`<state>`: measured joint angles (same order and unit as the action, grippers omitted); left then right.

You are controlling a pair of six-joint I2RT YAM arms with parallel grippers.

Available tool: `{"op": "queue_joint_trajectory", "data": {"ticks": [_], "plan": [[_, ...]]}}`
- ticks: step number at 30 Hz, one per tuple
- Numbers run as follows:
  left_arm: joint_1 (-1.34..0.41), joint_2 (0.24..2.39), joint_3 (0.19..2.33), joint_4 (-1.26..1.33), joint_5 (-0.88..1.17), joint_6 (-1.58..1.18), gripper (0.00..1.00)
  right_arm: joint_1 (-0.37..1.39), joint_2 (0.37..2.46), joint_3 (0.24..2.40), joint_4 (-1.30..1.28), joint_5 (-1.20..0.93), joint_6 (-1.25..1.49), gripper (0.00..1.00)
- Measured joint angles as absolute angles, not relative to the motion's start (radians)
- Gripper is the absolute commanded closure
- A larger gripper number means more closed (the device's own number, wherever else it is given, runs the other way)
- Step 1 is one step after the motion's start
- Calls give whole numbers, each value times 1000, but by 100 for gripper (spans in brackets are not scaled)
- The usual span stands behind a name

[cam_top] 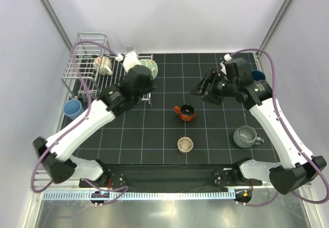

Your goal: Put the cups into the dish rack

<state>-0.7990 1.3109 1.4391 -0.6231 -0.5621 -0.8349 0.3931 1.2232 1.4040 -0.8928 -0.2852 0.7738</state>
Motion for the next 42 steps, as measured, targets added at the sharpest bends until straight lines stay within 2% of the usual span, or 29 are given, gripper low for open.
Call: {"op": "queue_joint_trajectory", "data": {"ticks": [7,18,26,42], "plan": [[-691,1573,1490,-669,-640,-820,100,370,1167,1404,-1002,-278,704,33],[-587,1701,1551,-696,-863,-826,100,330,1137,1404,-1121,-280,643,32],[-534,1851,1573,-709,-916,-878,100,303,1127,1403,-1162,-284,603,32],[-405,1901,1508,-781,-960,-1126,100,266,1117,1389,-1240,-286,543,33]]}}
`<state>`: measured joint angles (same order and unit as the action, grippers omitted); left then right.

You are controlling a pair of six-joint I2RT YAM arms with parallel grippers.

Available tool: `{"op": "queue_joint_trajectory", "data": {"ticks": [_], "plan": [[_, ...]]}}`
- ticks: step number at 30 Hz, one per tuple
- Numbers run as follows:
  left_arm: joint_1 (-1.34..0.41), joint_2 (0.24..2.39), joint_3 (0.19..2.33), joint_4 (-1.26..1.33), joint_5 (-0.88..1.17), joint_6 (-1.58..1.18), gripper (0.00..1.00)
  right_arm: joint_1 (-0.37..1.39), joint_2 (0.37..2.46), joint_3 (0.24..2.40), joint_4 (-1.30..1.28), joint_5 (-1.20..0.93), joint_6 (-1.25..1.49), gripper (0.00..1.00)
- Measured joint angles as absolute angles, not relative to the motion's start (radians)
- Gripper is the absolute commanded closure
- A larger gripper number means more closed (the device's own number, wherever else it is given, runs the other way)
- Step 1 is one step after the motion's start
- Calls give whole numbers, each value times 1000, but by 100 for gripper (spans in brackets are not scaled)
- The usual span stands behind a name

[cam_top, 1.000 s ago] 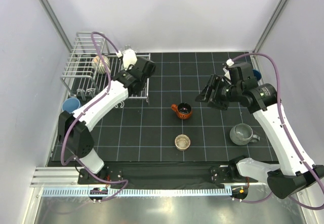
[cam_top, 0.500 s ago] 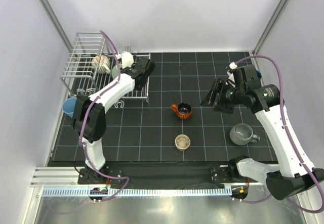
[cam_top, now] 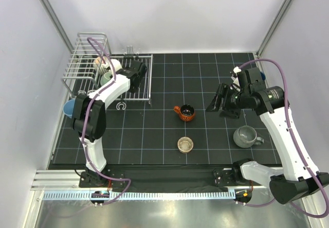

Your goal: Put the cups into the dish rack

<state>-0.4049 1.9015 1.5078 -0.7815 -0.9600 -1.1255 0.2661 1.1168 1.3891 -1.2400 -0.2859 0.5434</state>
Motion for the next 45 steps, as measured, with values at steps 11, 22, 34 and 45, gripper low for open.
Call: {"op": "queue_joint_trajectory", "data": {"ticks": [11,22,34,45], "plan": [[-350,1989,1525,-832,-963,-1232,100,249,1105,1388,-1265,-280,524,32],[-302,2022,1571,-833,-973,-1237,100,222,1065,1360,-1289,-275,509,33],[-271,2061,1588,-843,-969,-1257,79,212,1054,1346,-1297,-275,506,32],[-262,2064,1609,-849,-969,-1256,62,209,1031,1341,-1304,-275,511,32]]}}
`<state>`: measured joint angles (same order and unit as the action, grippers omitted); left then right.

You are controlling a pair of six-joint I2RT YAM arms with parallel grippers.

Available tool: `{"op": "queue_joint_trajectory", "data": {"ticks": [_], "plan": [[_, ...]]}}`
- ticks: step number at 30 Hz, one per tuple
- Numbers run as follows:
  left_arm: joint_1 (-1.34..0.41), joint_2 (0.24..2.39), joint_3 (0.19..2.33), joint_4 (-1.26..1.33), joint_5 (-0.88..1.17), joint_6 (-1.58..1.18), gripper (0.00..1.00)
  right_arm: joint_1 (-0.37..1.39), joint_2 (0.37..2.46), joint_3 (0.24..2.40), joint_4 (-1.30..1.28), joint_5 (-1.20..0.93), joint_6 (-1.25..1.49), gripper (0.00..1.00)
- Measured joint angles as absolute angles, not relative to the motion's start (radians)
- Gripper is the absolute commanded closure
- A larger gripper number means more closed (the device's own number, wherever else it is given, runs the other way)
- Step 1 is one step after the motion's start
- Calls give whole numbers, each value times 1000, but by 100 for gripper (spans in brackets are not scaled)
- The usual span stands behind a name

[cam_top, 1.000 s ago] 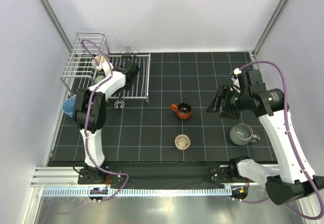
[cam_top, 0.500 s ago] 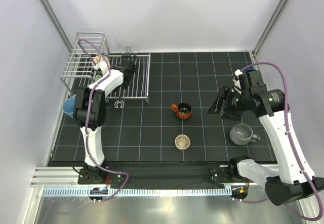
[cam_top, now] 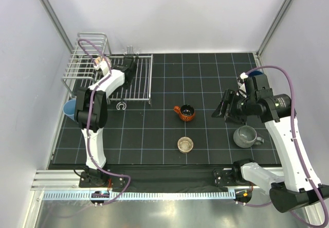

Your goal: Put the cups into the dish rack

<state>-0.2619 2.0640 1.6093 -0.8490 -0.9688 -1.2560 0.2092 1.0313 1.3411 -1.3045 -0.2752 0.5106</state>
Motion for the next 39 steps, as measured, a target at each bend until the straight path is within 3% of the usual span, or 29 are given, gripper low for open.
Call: {"op": "queue_joint_trajectory", "data": {"ticks": [7,14,21,27,30,39], "plan": [[-272,2064,1641,-854,-948,-1240,38,208,1007,1331,-1304,-276,527,32],[-352,2064,1702,-867,-916,-1195,25,208,993,1324,-1309,-250,530,32],[-466,2046,1745,-873,-821,-1115,14,207,996,1324,-1338,-65,530,30],[-521,1923,1737,-871,-590,-1015,1,207,1008,1324,-1347,135,556,26],[-560,1810,1707,-875,-517,-986,0,204,1006,1318,-1348,190,569,18],[-738,1481,1514,-881,-289,-920,2,125,1109,1258,-1349,172,598,19]]}}
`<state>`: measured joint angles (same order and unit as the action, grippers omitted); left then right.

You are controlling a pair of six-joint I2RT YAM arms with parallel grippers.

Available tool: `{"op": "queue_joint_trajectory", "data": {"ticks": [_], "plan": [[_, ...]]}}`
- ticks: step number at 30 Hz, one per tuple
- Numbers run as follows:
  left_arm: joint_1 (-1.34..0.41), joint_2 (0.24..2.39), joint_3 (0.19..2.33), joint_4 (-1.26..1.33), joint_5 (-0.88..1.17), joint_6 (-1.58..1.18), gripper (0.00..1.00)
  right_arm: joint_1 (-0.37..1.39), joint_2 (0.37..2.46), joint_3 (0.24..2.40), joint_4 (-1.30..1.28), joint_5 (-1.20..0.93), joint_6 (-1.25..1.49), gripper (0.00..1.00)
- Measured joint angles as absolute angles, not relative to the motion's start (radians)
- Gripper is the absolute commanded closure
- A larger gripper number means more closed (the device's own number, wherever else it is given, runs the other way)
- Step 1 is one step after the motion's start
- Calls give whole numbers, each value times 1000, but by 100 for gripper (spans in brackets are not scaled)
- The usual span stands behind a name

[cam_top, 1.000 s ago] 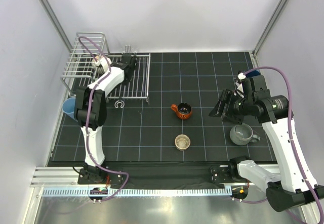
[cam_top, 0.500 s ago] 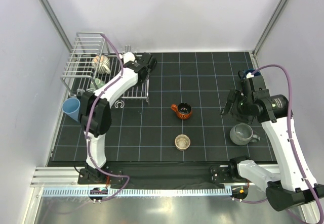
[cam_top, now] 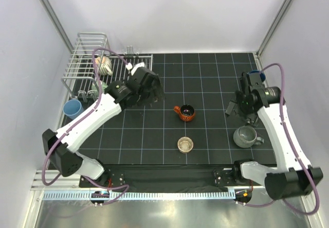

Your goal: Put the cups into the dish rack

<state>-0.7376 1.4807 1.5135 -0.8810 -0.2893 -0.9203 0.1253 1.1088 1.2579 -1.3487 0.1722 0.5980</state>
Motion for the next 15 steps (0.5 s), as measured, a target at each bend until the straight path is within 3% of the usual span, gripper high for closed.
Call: {"op": "queue_joint_trajectory", "data": {"ticks": [7,15], "plan": [[-741,1256,1249,-871,-127,-846,3,115,1193,1146,-1266,157,469,21],[-742,1002,1199,-846,-69,-798,4,67,1190,1061,-1232,144,424,25]]}}
